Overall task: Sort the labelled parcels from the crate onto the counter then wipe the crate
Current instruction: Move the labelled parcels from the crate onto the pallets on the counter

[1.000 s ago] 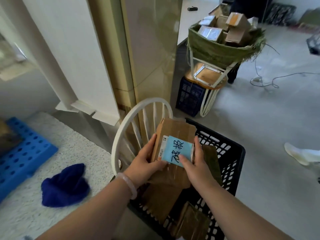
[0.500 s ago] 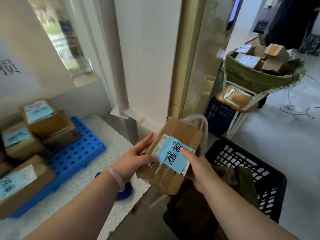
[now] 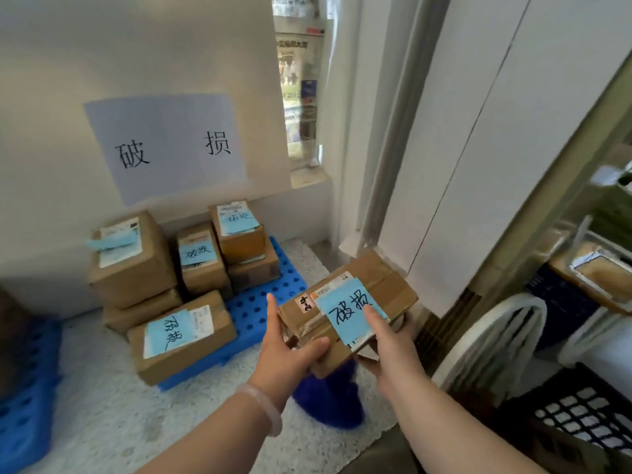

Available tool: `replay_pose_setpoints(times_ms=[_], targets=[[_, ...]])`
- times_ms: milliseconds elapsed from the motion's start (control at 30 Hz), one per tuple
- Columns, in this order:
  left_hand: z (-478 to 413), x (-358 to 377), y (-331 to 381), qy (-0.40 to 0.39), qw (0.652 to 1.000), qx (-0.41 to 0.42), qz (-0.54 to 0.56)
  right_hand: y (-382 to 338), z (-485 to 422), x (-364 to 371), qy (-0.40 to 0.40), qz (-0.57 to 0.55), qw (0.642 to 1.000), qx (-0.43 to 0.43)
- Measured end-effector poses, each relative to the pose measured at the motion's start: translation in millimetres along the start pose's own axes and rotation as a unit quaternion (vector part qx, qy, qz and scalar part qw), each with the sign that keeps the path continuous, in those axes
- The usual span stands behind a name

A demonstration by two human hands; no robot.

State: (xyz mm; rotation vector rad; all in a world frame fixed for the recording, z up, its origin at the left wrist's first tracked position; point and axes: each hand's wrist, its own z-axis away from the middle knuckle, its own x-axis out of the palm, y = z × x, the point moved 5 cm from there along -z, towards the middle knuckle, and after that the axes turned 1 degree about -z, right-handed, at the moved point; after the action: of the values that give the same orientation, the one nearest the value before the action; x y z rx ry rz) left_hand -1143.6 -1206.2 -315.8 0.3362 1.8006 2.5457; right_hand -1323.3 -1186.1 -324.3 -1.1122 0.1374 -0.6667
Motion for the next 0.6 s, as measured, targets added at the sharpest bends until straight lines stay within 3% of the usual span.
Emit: replay_pose_setpoints(times_ms=[233, 400, 500, 600], targets=[[-17, -75, 10, 0.011, 0.999, -0.046, -0.022, -2, -5, 42, -0.03, 0.201, 0.978, -0.051], [-41, -100, 14, 0.062, 0.996, -0.008, -0.071, 1, -23, 78, -0.063, 0.302, 0.947, -0.086], [-58, -101, 22, 0.074, 0.979, 0.052, -0.185, -2, -34, 94, -0.072, 0.353, 0.923, -0.135], [-75, -100, 24, 0.069, 0.95, 0.055, -0.298, -1, -51, 108, -0.092, 0.419, 0.888, -0.168]])
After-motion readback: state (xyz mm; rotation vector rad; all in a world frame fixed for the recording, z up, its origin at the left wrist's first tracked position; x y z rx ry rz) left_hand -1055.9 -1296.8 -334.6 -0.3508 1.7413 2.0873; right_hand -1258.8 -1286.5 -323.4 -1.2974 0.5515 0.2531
